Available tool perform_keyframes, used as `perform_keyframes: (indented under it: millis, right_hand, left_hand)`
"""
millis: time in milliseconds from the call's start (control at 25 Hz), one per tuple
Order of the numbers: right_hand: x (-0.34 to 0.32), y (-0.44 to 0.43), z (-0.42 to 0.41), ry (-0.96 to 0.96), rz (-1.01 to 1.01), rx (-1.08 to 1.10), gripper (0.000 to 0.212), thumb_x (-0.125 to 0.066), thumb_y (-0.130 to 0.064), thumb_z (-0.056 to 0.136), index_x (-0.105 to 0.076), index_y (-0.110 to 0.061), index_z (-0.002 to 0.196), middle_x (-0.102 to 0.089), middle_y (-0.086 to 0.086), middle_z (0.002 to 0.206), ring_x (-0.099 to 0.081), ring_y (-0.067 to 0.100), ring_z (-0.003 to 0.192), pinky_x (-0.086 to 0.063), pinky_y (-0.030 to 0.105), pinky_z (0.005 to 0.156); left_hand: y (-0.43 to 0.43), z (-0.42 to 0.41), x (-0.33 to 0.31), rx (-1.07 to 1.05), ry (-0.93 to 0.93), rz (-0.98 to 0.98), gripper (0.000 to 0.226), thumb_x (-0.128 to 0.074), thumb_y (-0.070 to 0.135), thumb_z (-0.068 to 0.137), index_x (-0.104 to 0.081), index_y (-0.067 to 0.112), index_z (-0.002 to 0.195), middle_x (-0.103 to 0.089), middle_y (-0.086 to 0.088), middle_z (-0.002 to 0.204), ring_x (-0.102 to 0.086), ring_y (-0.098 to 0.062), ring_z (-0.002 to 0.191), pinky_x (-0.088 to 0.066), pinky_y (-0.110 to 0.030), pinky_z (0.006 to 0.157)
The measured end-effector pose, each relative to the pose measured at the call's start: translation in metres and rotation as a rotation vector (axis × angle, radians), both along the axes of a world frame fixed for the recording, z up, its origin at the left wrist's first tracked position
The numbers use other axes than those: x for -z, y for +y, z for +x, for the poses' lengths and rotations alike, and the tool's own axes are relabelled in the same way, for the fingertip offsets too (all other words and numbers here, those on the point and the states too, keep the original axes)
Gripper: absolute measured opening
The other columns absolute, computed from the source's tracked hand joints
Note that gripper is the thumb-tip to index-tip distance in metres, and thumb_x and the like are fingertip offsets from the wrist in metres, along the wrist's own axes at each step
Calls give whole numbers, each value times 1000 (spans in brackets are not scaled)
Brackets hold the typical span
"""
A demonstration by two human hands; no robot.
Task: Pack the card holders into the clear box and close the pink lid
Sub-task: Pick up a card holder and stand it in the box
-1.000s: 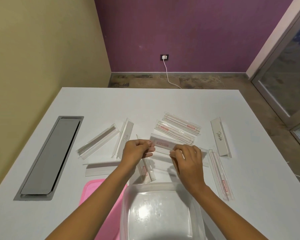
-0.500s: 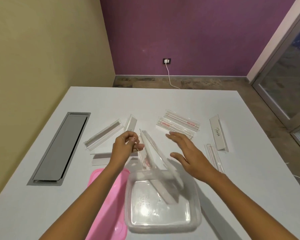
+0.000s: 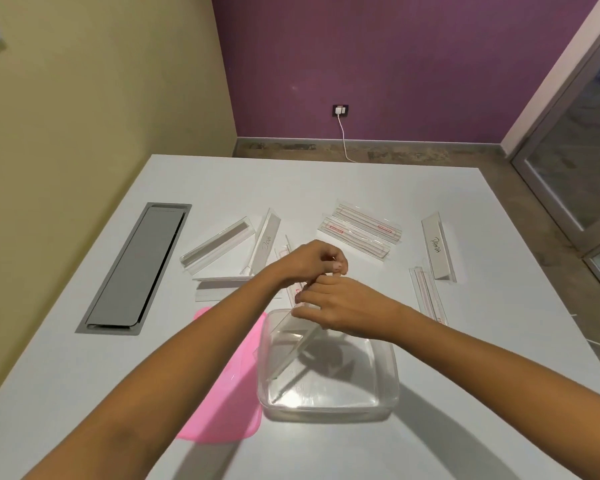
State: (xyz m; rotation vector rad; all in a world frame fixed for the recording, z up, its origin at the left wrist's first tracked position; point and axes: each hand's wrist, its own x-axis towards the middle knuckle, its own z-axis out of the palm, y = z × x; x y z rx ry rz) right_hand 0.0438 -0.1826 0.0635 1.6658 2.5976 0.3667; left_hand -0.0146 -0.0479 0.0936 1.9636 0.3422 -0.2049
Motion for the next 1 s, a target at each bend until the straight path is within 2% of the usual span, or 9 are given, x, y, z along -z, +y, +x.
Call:
perform_keyframes:
  millis: [120, 200, 280, 320, 440, 520, 600, 760, 1000]
  right_hand:
    - [2, -10, -12, 119, -8, 120, 47, -74, -3, 71, -59, -13, 115, -67, 8, 111, -63, 26, 93, -52, 35, 74]
    - [5, -17, -18, 184, -24, 222, 54, -83, -12, 63, -62, -13, 112, -68, 9, 107, -64, 26, 89, -52, 33, 69]
    - [14, -27, -25, 227, -69, 367, 58, -86, -21, 61, -61, -14, 113, -67, 9, 107, -64, 27, 86, -50, 33, 66]
    - [21, -31, -28, 247, -106, 439, 58, -83, -23, 66, -59, -15, 117, -65, 9, 111, -62, 28, 89, -49, 34, 68]
    - [46, -41, -32, 356, -262, 602, 56, -71, -25, 80, -46, -19, 130, -55, 7, 126, -54, 28, 107, -49, 39, 83]
    - [59, -45, -31, 449, -306, 693, 58, -71, -25, 80, -45, -20, 132, -54, 5, 128, -53, 25, 111, -49, 37, 86]
    - [71, -47, -27, 487, -315, 755, 58, -72, -22, 80, -46, -20, 132, -55, 4, 128, -54, 24, 112, -50, 36, 85]
    - [92, -43, -27, 429, -366, 778, 52, -65, -14, 82, -46, -18, 131, -56, 6, 127, -56, 25, 109, -50, 34, 81]
    - [106, -32, -31, 377, -400, 801, 40, -60, -13, 84, -50, -12, 122, -60, 8, 117, -58, 27, 98, -52, 36, 75]
  left_hand:
    - [-7, -7, 5, -71, 10, 0, 13, -55, 18, 93, -62, 13, 102, -64, -2, 92, -58, -12, 81, -43, -23, 74]
    - [-6, -18, 11, -131, 28, -48, 30, -53, 32, 94, -55, 22, 122, -62, 1, 112, -60, -14, 99, -45, -26, 85]
    - [-2, -37, 24, -141, 46, 28, 33, -46, 36, 96, -54, 26, 127, -58, 5, 129, -54, -13, 119, -39, -28, 98]
    - [-1, -49, 34, -148, 73, 89, 33, -44, 33, 98, -56, 25, 127, -58, 4, 133, -51, -13, 123, -36, -28, 100]
    - [0, -87, 69, -334, 153, 181, 31, -45, 23, 98, -60, 21, 124, -57, 2, 135, -50, -18, 126, -35, -29, 103]
    - [0, -108, 85, -528, 157, 54, 29, -48, 23, 96, -63, 22, 122, -58, 1, 134, -51, -19, 125, -38, -35, 107]
    - [-1, -118, 93, -649, 142, -119, 30, -49, 22, 96, -62, 22, 123, -59, -2, 132, -51, -21, 124, -46, -41, 102]
    - [-5, -122, 100, -724, 101, -173, 31, -50, 13, 95, -62, 19, 123, -62, -7, 128, -55, -24, 120, -50, -47, 99]
    - [-6, -122, 106, -714, 78, -170, 29, -55, 17, 93, -64, 21, 120, -65, -5, 124, -57, -23, 119, -46, -50, 102]
